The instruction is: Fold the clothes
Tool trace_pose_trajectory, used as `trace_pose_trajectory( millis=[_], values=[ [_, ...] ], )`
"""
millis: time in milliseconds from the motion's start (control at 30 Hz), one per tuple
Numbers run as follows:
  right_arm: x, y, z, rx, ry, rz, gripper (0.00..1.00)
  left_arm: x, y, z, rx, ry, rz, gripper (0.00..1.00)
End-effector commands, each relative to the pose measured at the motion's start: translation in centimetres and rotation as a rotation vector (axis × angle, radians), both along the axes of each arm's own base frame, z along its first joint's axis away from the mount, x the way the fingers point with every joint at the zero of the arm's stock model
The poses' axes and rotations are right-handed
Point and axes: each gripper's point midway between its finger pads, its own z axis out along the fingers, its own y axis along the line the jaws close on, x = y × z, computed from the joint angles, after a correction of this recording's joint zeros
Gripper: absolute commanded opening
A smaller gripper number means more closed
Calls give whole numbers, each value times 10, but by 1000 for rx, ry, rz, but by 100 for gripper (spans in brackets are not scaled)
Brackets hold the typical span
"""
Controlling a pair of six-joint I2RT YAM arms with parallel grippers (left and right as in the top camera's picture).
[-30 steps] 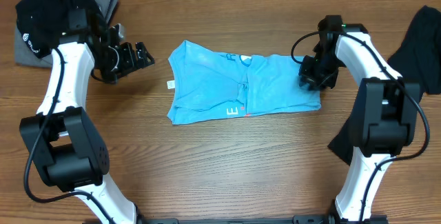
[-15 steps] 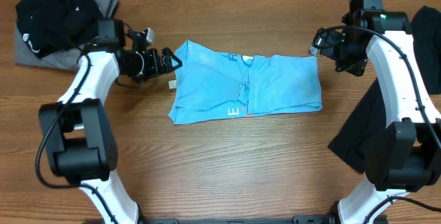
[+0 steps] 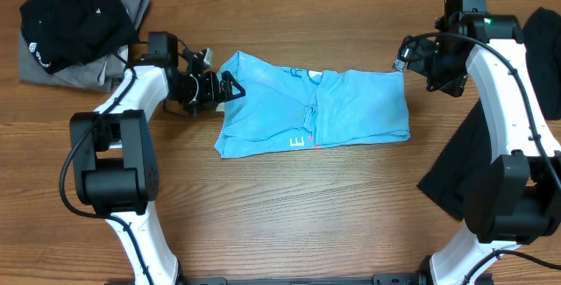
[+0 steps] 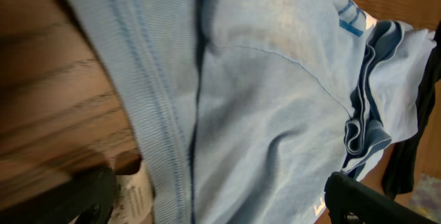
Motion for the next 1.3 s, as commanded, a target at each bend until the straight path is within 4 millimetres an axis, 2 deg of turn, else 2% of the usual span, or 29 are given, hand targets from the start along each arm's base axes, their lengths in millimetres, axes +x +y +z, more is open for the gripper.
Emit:
trace_pose_trajectory(
  millis=[0,100,200,433,567,667,733,1033,1133,1267],
  values=[
    [2,-2,1,-4,-8,-7,100,-19,-12,-36,58,90,-44,100],
    [2,-2,1,-4,-7,-7,100,-25,-18,-41,105,109,-59,100],
    [2,-2,1,-4,-8,-7,100,-27,-15,-49,185,129,-40,100],
    [0,-1,-2,-4,2,-8,100,-23,-15,-50,209,134,2,98],
    [-1,-1,-3,-3,6,-8,100,-17,-16,-50,206,113,10,87],
    [-1,-1,-3,-3,7,-8,100,-13,-15,-50,211,107,34,69],
    [-1,-1,-4,-1,7,-7,100,-10,-13,-51,229,106,59,62],
    [0,2,-3,14,4,-3,100,-6,-36,-52,259,70,46,48],
    [0,2,-3,15,6,-3,100,-6,-34,-55,316,69,65,31],
    [-2,2,-4,14,13,-3,100,-5,-25,-58,358,66,81,4]
  ],
)
